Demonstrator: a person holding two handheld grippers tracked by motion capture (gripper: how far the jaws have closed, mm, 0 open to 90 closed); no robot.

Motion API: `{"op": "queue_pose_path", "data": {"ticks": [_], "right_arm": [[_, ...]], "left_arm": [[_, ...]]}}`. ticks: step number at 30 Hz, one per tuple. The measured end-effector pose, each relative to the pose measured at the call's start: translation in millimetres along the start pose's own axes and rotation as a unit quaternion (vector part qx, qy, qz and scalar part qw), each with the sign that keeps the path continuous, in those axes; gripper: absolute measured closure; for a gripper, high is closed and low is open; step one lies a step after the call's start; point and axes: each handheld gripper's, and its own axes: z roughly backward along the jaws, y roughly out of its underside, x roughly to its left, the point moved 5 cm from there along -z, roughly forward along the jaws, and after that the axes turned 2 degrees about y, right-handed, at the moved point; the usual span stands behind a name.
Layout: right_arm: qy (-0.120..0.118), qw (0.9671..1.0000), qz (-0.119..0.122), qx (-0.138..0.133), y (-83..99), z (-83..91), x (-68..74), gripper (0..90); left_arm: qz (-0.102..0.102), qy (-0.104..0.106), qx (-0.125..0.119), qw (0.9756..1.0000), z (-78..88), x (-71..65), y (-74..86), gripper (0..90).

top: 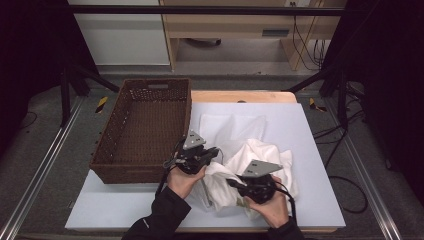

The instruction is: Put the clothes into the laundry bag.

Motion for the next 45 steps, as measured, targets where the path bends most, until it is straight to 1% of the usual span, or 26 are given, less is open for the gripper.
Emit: {"op": "queue_pose_path", "data": {"ticks": [1, 4, 7, 10, 11, 12, 13, 14, 15, 17, 19, 21, 22, 24, 25, 28, 29, 30, 31, 33, 34, 37, 41, 43, 44, 45], "right_arm": [[-0.004, 1.0000, 0.001, 0.001, -2.2, -6.7, 1.8, 80.2], [-0.006, 0.9996, -0.027, 0.006, -6.8, -38.9, -1.5, 79.9], [0.028, 0.9977, -0.059, 0.019, -3.4, -64.2, -13.6, 79.5], [0.084, 0.9915, -0.097, 0.019, 0.9, -80.2, -26.0, 78.8], [0.096, 0.9899, -0.103, 0.017, 0.9, -82.9, -28.0, 78.0], [0.095, 0.9901, -0.102, 0.018, 0.4, -83.4, -27.3, 76.3], [0.088, 0.9910, -0.099, 0.017, 0.1, -82.5, -26.1, 72.2], [0.065, 0.9939, -0.088, 0.011, 0.0, -78.8, -24.9, 65.5], [0.045, 0.9951, -0.088, 0.004, -0.4, -74.4, -23.9, 62.1], [0.004, 0.9944, -0.098, -0.039, -3.6, -50.7, -24.7, 55.1], [-0.005, 0.9921, -0.104, -0.070, -6.5, -28.4, -30.3, 50.1], [0.026, 0.9923, -0.089, -0.082, -8.0, -6.8, -42.0, 43.3], [0.059, 0.9925, -0.078, -0.073, -6.8, -0.4, -52.3, 38.0], [0.095, 0.9921, -0.072, -0.038, 0.2, -3.7, -69.2, 30.5], [0.103, 0.9920, -0.068, -0.026, 4.3, -8.9, -76.3, 29.2], [0.118, 0.9891, -0.080, 0.038, 24.6, -37.3, -96.2, 23.5], [0.111, 0.9887, -0.087, 0.051, 29.9, -46.7, -99.1, 25.0], [0.099, 0.9886, -0.097, 0.058, 33.3, -53.1, -99.8, 31.5], [0.088, 0.9886, -0.105, 0.062, 34.3, -56.0, -98.1, 44.2], [0.075, 0.9891, -0.106, 0.070, 31.7, -55.9, -93.0, 71.0], [0.071, 0.9893, -0.104, 0.073, 30.8, -53.9, -91.3, 78.8], [0.056, 0.9895, -0.117, 0.063, 28.1, -40.7, -88.8, 82.5], [0.021, 0.9962, -0.085, -0.009, 13.6, -2.3, -71.1, 84.5], [-0.015, 0.9960, -0.067, -0.058, 2.1, 18.9, -52.8, 84.6], [-0.025, 0.9954, -0.055, -0.074, -3.3, 25.1, -43.9, 84.6], [-0.035, 0.9954, -0.045, -0.078, -8.1, 27.4, -35.6, 84.5]], "left_arm": [[-0.003, -0.001, 0.001, 1.0000, 0.0, -1.5, -0.7, 89.3], [-0.008, -0.001, -0.001, 1.0000, 1.4, -2.7, -1.5, 89.4], [-0.005, 0.000, -0.005, 1.0000, 4.8, -3.8, -0.6, 89.4], [-0.002, -0.004, 0.001, 1.0000, 4.5, -1.4, 4.3, 89.4], [0.002, -0.002, 0.001, 1.0000, 4.1, 0.5, 5.8, 89.4], [0.005, -0.001, -0.001, 1.0000, 4.3, 1.8, 6.5, 89.4], [0.005, -0.003, 0.000, 1.0000, 5.8, 4.4, 7.2, 89.4], [0.007, -0.003, -0.002, 1.0000, 6.3, 5.4, 7.2, 89.3], [0.008, -0.005, -0.003, 0.9999, 7.2, 7.0, 7.2, 89.3], [0.008, -0.008, -0.003, 0.9999, 9.0, 9.7, 7.7, 89.3], [0.009, -0.010, -0.002, 0.9999, 9.0, 11.2, 8.6, 89.3], [0.007, -0.008, 0.001, 0.9999, 8.3, 10.7, 9.8, 89.3], [0.005, -0.009, 0.001, 0.9999, 7.6, 10.0, 9.9, 89.3], [0.004, -0.008, 0.000, 1.0000, 6.6, 9.0, 9.3, 89.3], [0.002, -0.007, 0.000, 1.0000, 6.4, 8.9, 8.8, 89.3], [-0.004, -0.007, 0.002, 1.0000, 6.3, 8.7, 7.5, 89.3], [-0.004, -0.008, 0.003, 1.0000, 5.9, 8.6, 7.7, 89.3], [-0.005, -0.007, 0.004, 1.0000, 5.4, 8.9, 7.8, 89.3], [-0.005, -0.007, 0.005, 0.9999, 4.6, 9.1, 8.2, 89.3], [-0.001, -0.006, 0.005, 1.0000, 3.8, 9.0, 8.3, 89.3], [-0.002, -0.006, 0.004, 1.0000, 3.8, 9.1, 8.1, 89.3], [0.000, -0.009, 0.001, 1.0000, 5.0, 10.5, 6.2, 89.3], [0.006, -0.015, -0.002, 0.9999, 6.8, 15.1, 0.5, 89.3], [0.007, -0.017, -0.006, 0.9998, 7.6, 14.1, -5.1, 89.3], [0.005, -0.017, -0.007, 0.9998, 8.0, 12.4, -7.8, 89.4], [0.002, -0.018, -0.008, 0.9998, 8.3, 10.4, -10.7, 89.4]]}}
